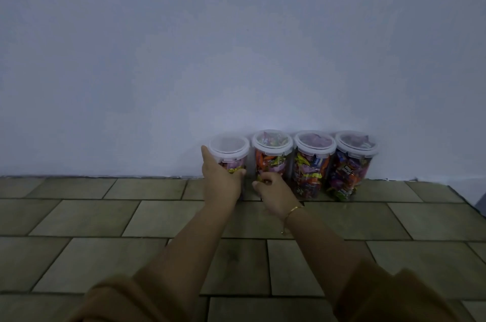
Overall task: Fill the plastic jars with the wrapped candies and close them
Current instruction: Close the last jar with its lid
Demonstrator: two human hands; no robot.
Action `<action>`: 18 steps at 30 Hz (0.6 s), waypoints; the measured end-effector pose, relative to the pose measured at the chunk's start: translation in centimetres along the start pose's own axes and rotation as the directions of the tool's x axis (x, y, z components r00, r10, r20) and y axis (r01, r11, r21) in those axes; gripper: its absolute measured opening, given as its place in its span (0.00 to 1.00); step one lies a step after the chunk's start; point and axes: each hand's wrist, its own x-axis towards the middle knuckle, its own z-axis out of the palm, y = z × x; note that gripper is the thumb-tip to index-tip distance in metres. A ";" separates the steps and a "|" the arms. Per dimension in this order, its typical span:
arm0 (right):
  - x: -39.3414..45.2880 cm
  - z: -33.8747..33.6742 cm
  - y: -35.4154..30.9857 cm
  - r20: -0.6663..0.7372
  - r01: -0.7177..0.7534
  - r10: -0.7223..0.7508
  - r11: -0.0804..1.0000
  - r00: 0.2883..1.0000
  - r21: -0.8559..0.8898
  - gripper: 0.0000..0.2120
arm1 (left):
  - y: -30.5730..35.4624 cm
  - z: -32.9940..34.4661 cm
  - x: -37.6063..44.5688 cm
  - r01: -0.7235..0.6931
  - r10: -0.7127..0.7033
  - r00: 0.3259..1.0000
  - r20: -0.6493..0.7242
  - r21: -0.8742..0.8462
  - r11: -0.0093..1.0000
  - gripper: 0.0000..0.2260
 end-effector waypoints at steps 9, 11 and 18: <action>0.0 0.2 0.0 -0.008 -0.010 0.010 1.000 1.000 -0.001 0.21 | -0.4 0.5 0.1 0.093 -0.094 0.993 0.074 0.013 0.996 0.50; -0.4 0.0 0.0 -0.015 -0.015 0.015 1.000 1.000 -0.004 0.21 | -0.5 -0.4 -0.5 0.141 -0.141 0.986 0.094 0.007 0.990 0.50; -7.6 -3.6 -0.4 0.016 -0.043 0.043 0.999 0.999 0.018 0.15 | -0.1 -10.2 -8.8 0.079 -0.090 0.944 0.316 0.047 0.996 0.38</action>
